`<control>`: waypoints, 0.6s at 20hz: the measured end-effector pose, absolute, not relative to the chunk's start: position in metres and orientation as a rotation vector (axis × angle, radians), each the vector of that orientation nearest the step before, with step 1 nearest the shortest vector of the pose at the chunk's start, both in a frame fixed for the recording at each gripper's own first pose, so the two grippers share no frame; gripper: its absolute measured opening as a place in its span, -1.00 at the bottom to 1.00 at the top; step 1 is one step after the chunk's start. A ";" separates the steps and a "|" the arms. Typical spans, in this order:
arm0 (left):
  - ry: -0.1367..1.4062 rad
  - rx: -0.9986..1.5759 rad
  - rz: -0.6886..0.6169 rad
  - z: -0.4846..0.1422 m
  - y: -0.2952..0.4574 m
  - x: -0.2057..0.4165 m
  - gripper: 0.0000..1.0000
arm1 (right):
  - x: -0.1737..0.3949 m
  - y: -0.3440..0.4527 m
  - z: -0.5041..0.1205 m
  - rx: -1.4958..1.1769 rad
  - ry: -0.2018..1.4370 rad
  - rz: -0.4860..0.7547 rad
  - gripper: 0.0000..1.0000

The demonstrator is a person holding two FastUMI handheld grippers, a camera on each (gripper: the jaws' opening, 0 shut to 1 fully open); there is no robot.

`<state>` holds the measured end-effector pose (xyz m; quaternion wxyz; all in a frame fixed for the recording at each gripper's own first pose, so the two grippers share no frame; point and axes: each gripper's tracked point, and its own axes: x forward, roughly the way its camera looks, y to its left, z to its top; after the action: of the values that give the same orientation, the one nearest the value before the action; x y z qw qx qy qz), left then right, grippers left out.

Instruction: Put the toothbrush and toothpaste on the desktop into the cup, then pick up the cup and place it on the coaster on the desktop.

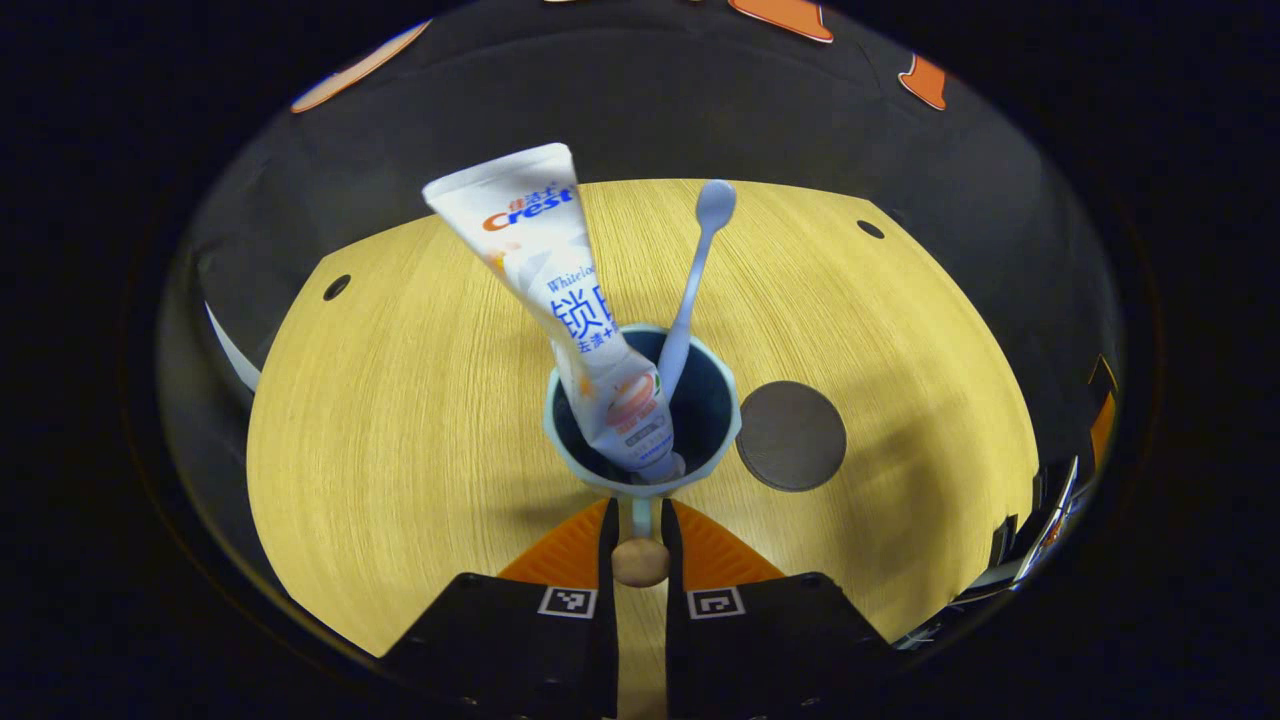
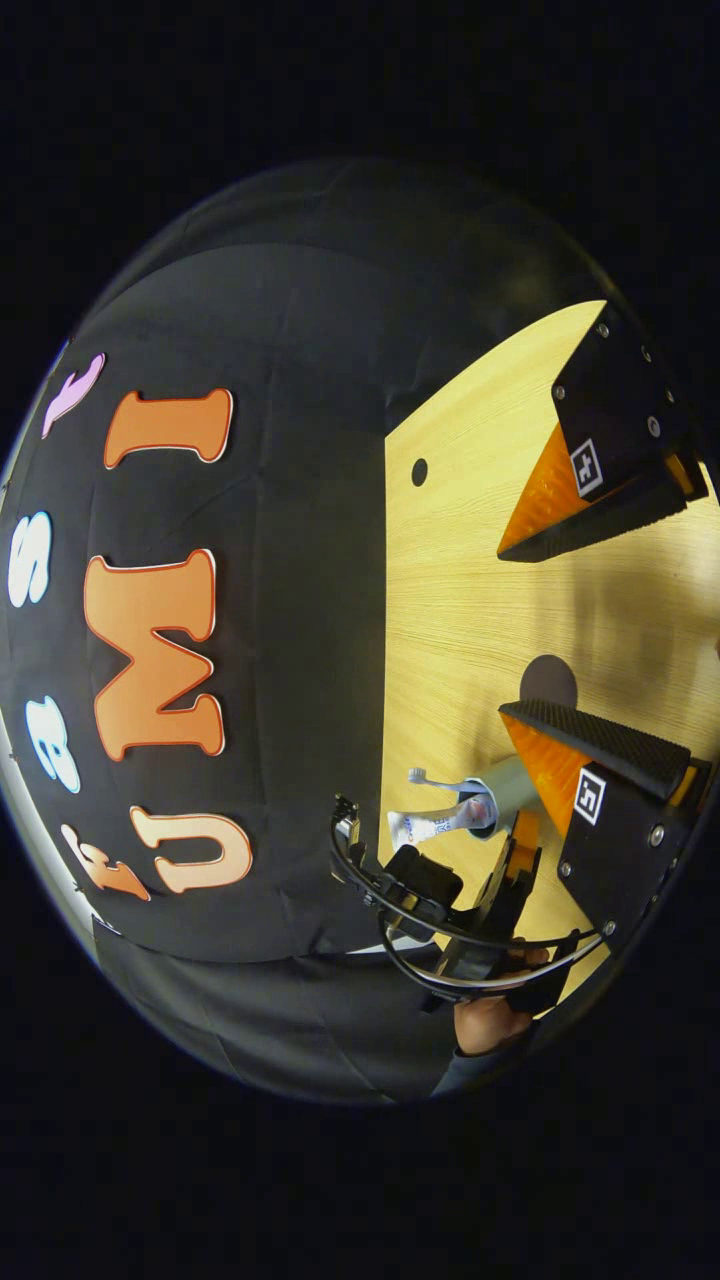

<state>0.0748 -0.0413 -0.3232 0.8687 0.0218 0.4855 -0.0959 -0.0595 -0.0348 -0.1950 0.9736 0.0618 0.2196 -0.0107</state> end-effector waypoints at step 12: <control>0.942 0.061 -0.270 -0.328 -0.040 0.081 -0.63 | -0.075 -0.064 -0.194 0.133 0.438 -0.048 0.67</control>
<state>0.0814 -0.0398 -0.3284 0.8819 0.0295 0.4523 -0.1295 -0.0752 -0.0639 -0.1944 0.9736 0.0661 0.2170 -0.0237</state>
